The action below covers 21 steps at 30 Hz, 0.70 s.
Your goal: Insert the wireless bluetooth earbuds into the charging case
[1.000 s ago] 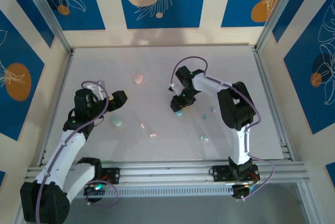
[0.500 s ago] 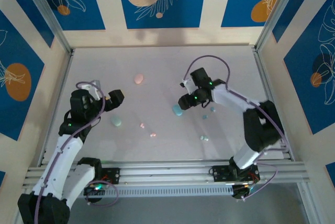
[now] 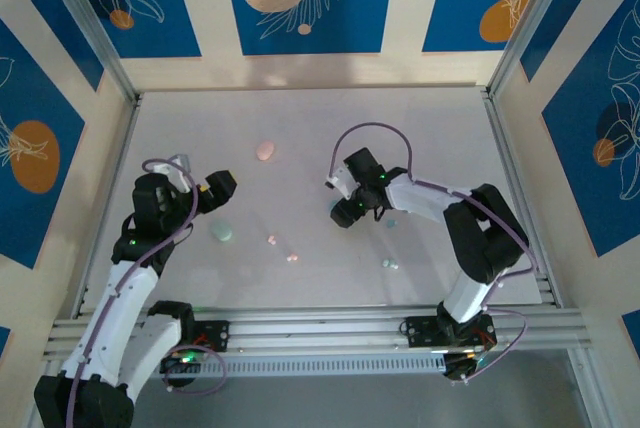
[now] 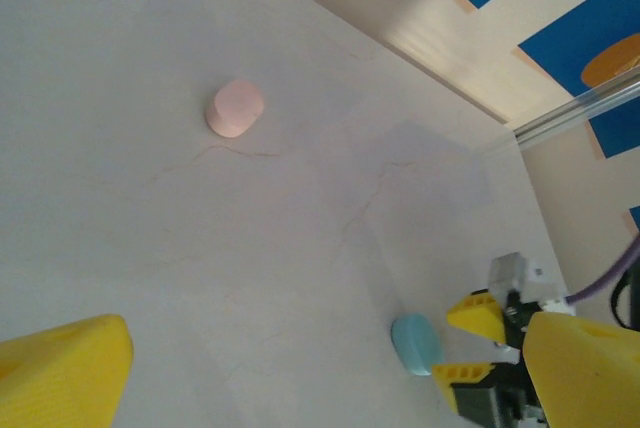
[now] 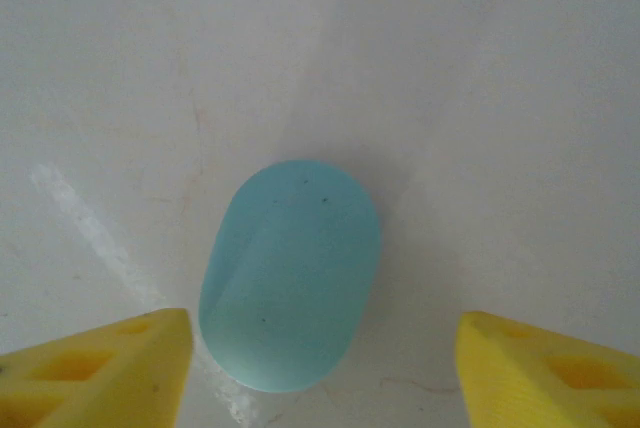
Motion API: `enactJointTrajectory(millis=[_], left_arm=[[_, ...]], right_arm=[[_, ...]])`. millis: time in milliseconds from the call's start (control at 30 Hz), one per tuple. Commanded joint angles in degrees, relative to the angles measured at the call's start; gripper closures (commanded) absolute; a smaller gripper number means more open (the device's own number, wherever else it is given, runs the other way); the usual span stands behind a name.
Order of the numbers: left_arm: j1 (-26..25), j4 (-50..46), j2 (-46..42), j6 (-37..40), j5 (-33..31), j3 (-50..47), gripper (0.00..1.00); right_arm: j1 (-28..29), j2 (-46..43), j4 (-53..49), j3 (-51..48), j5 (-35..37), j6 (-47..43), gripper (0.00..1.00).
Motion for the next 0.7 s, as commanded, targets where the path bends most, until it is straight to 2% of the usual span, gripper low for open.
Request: enactJointTrajectory(millis=[0, 133, 233, 500, 667], left_arm=[[-0.13, 1.8, -1.17, -0.09, 1.82, -0.35, 0.0], [-0.13, 2.35, -1.07, 0.06, 2.6, -0.53, 0.0], [-0.13, 2.31, -1.05, 0.21, 2.87, -0.58, 0.0], [-0.12, 2.96, 0.23, -0.17, 4.39, -0.85, 0.04], [-0.21, 3.56, 3.09, -1.67, 6.22, -0.62, 0.08]], right_arm=[[0.65, 2.71, -3.54, 3.24, -0.19, -1.06, 0.25], [0.71, 5.41, -5.35, 5.59, -2.32, 0.05, 0.27], [0.82, 6.95, -6.06, 6.68, -1.1, 0.19, 0.3], [0.91, 7.74, -6.0, 6.58, -1.89, -1.87, 0.48], [1.08, 5.13, -2.64, 4.71, -2.01, -3.29, 0.55]])
